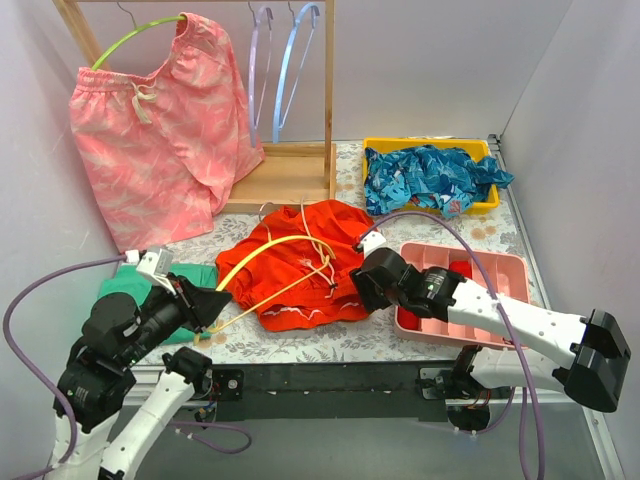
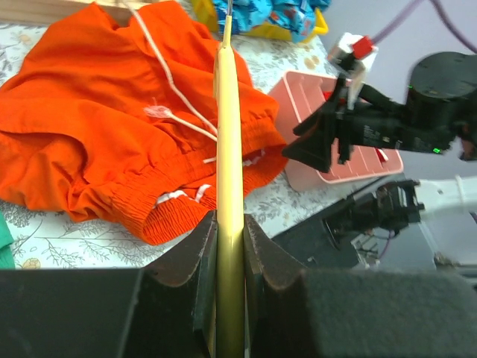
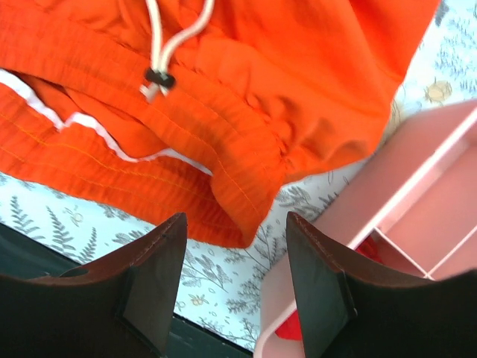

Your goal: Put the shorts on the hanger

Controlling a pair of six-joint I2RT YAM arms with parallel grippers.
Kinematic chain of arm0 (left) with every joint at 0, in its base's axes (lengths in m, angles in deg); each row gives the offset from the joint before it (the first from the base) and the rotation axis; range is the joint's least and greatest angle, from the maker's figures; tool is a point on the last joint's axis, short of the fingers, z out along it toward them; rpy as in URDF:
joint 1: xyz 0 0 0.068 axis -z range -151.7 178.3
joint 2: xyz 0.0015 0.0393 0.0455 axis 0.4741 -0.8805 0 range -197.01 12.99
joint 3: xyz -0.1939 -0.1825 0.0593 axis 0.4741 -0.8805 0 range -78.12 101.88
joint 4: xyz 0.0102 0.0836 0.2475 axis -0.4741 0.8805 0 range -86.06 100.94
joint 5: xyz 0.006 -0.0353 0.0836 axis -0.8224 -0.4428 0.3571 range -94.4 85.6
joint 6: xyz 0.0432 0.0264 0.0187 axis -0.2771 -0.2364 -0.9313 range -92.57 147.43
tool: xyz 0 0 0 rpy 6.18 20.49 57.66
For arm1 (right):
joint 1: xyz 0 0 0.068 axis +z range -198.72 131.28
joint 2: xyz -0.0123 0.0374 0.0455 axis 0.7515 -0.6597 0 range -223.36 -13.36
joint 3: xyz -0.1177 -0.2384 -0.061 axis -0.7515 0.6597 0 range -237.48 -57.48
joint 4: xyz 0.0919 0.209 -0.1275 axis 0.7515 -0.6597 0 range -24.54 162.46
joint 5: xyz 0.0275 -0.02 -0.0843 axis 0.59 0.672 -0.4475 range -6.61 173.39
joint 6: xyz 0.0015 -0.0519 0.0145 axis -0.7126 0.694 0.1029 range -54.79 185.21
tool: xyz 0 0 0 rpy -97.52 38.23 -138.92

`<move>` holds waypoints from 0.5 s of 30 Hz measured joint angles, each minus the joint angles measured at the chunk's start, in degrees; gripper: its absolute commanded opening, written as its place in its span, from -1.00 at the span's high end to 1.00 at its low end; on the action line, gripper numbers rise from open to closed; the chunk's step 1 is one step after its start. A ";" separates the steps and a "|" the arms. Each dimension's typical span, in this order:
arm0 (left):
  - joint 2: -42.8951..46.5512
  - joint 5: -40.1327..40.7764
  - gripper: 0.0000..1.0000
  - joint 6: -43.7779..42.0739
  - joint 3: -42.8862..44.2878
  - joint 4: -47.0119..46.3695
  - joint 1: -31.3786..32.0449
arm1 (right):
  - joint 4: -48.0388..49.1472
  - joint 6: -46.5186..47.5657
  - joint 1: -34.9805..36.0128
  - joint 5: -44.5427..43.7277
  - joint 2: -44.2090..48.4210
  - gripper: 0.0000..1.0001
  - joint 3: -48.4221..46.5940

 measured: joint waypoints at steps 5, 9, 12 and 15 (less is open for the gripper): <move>-0.17 0.11 1.00 -1.18 4.28 1.62 4.44 | -1.25 -0.87 0.44 -0.92 1.16 -0.20 2.45; -1.27 -0.09 1.00 -2.27 5.64 1.88 7.72 | -1.22 -1.03 0.50 -1.05 1.14 -0.15 2.86; -2.71 -0.02 1.00 -3.15 5.92 2.84 10.47 | -0.94 -1.01 0.55 -1.27 0.35 -0.01 2.93; -4.98 0.87 1.00 -3.98 7.21 4.94 13.99 | -0.17 -0.83 0.55 -1.40 -1.25 0.24 2.93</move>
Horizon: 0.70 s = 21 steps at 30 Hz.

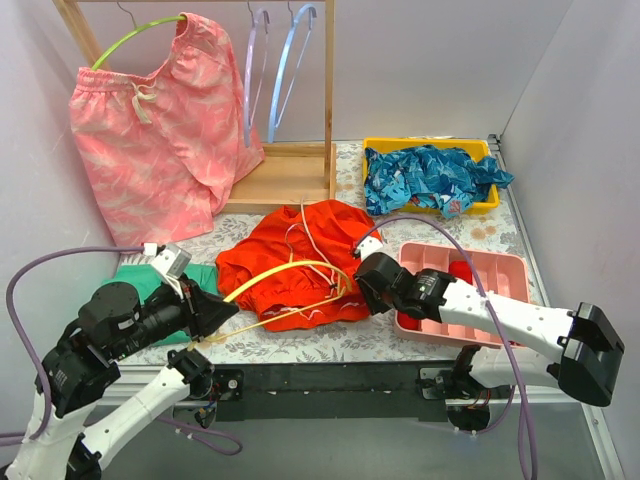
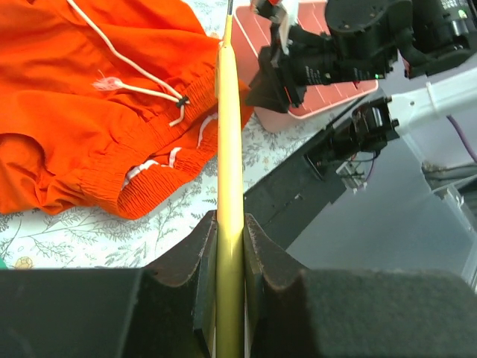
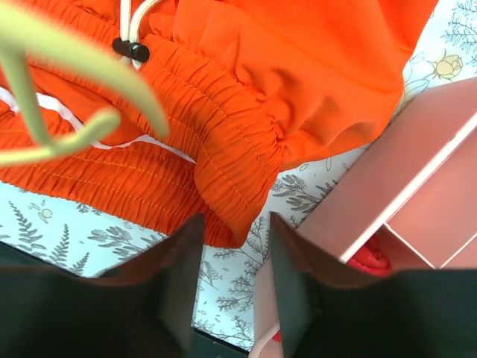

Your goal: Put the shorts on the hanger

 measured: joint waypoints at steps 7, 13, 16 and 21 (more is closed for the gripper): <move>-1.81 0.52 1.00 -1.73 1.97 1.44 4.46 | 0.26 -0.02 -0.02 -1.97 -2.34 0.80 -0.70; -3.06 -0.09 1.00 -2.43 1.73 1.11 5.18 | -1.11 -0.24 -0.02 -2.67 -5.07 0.97 -6.75; -3.98 -0.11 1.00 -2.78 1.44 0.76 5.18 | -1.64 -0.31 -0.02 -2.60 -5.92 0.97 -9.46; -4.98 0.39 1.00 -2.84 0.46 -1.62 5.18 | -5.62 -0.57 0.00 -2.93 -8.46 0.97 -16.00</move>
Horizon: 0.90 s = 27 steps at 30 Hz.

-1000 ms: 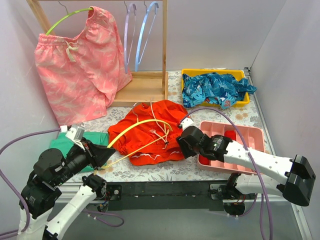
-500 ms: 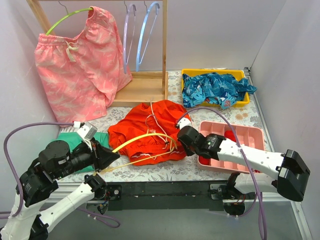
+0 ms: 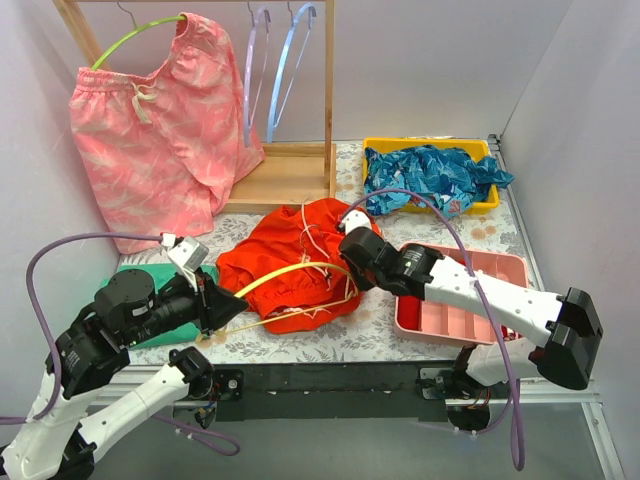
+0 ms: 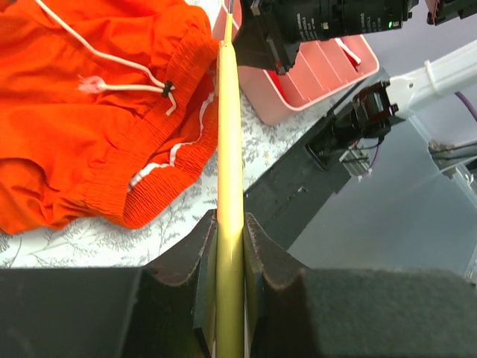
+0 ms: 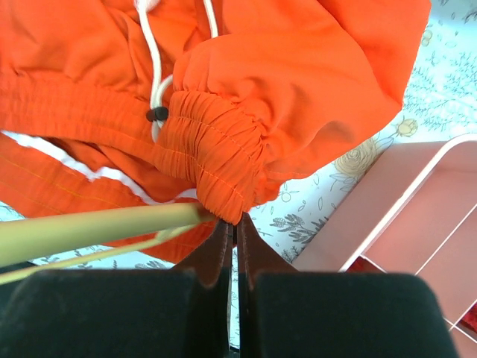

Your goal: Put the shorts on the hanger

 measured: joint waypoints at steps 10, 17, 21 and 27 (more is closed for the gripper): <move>0.02 5.77 1.00 -1.27 -0.44 -3.89 -0.37 | -5.46 0.98 -3.52 -1.49 -4.81 0.97 -7.37; 0.90 9.16 1.00 -3.13 -1.22 -6.49 -1.66 | -7.89 3.08 -5.60 1.64 -5.57 0.97 -11.21; 1.03 9.09 1.00 -3.93 -3.87 -9.64 -2.62 | -8.15 4.20 -5.88 5.81 -7.21 0.97 -16.24; 3.74 7.08 1.00 -4.07 -10.82 -16.31 -5.11 | -9.68 5.33 -7.93 10.99 -11.37 0.97 -25.27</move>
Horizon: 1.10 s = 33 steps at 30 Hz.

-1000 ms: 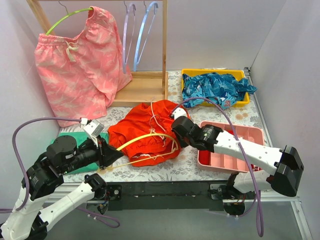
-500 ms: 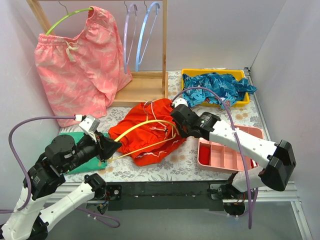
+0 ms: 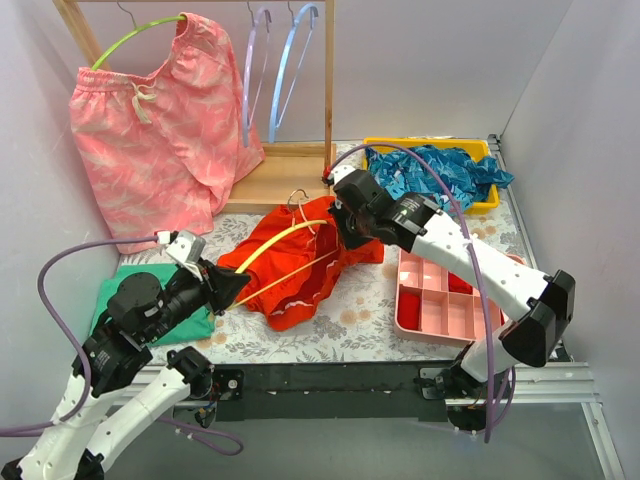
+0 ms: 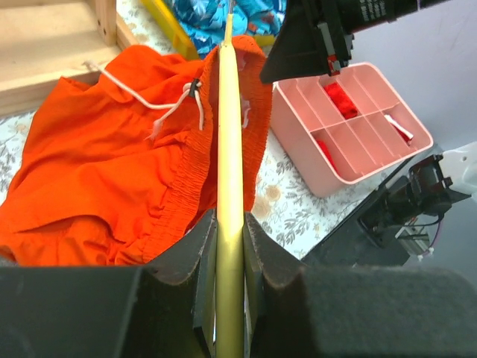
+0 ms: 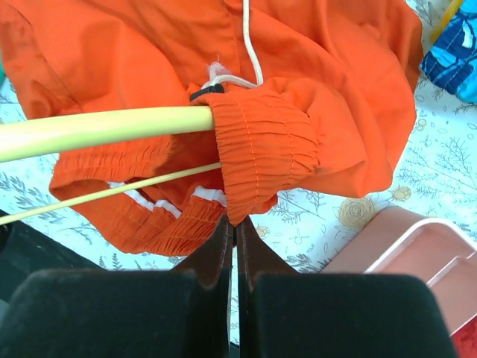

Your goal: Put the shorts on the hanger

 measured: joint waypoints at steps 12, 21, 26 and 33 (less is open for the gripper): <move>3.32 -9.99 1.00 -0.37 -7.76 -14.71 -4.70 | -9.35 1.79 -2.43 1.95 -10.45 0.97 -23.63; 5.88 -10.73 1.00 0.26 -10.34 -20.61 -5.11 | -11.41 2.43 -0.26 1.11 -11.89 0.97 -32.09; 6.78 -10.25 1.00 1.79 -12.35 -25.83 -5.27 | -11.39 3.72 6.58 -0.09 -11.52 0.82 -38.18; 9.05 -11.56 1.00 5.09 -17.55 -29.53 -5.29 | -4.24 2.05 6.75 0.94 -1.46 0.07 -21.88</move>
